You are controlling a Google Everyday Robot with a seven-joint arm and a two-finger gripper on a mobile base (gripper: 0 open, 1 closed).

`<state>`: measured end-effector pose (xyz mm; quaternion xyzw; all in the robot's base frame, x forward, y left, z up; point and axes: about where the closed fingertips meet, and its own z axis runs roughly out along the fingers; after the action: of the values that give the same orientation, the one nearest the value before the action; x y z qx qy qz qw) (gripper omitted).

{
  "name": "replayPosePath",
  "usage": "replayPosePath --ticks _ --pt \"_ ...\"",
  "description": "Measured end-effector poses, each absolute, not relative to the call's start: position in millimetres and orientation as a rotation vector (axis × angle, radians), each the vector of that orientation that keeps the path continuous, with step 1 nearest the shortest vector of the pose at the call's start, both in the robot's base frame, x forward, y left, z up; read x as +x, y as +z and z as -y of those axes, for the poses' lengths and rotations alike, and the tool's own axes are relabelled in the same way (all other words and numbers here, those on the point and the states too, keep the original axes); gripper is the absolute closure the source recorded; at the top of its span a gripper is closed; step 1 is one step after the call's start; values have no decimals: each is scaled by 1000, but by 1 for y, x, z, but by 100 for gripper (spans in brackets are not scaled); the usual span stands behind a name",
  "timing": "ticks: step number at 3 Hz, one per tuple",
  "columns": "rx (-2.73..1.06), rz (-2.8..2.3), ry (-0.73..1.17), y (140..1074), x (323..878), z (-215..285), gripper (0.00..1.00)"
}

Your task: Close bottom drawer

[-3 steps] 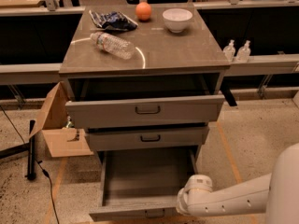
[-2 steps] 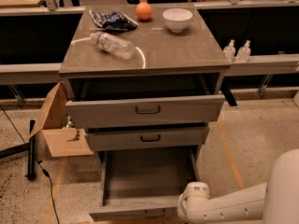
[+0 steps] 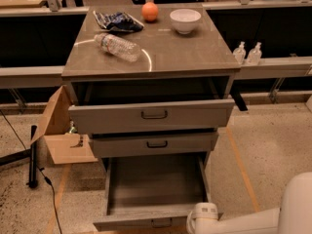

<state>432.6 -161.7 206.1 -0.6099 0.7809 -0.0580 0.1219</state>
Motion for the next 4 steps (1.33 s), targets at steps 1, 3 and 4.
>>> replayPosePath --ticks 1,3,4 --pt "-1712 -2285 -203 186 434 166 100" --pt "-1664 -2173 -322 153 460 155 100" --pt "-1663 -2114 -386 152 475 154 100"
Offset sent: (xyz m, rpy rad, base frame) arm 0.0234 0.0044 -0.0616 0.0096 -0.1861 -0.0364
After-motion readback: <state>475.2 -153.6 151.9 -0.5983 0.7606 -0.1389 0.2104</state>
